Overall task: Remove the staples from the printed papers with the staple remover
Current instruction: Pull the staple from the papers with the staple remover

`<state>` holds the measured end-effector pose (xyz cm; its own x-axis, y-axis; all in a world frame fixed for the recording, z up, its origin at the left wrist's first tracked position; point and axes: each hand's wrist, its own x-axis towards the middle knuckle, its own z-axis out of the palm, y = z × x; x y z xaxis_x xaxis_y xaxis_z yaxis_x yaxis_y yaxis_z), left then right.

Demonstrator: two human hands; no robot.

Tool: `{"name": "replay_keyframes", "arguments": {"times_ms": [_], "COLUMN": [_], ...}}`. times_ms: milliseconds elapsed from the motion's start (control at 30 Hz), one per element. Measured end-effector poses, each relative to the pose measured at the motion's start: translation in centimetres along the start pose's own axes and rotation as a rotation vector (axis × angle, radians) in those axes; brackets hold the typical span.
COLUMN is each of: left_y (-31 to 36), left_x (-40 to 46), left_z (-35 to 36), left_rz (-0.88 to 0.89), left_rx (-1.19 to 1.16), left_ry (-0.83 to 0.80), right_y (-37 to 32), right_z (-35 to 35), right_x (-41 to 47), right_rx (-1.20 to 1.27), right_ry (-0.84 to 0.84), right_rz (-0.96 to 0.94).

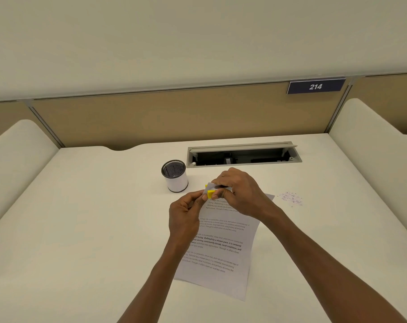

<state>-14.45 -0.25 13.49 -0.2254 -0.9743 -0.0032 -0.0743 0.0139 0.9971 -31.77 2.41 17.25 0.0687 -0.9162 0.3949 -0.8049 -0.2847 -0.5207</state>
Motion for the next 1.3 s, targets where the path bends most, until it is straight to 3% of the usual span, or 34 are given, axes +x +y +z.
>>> {"name": "replay_keyframes", "arguments": {"times_ms": [1000,1300], "left_y": [-0.4,-1.0], "left_x": [0.0,0.0], "left_z": [0.1,-0.9], "left_rz": [0.014,-0.057], "left_rx": [0.009,0.027], "left_ry": [0.009,0.012], "right_y": [0.5,1.1], "right_z": [1.0,1.1], "right_x": [-0.1,-0.1], "right_rx": [0.057,0.076], "right_ry": [0.032,-0.126], "right_rz": [0.023,0.151]}}
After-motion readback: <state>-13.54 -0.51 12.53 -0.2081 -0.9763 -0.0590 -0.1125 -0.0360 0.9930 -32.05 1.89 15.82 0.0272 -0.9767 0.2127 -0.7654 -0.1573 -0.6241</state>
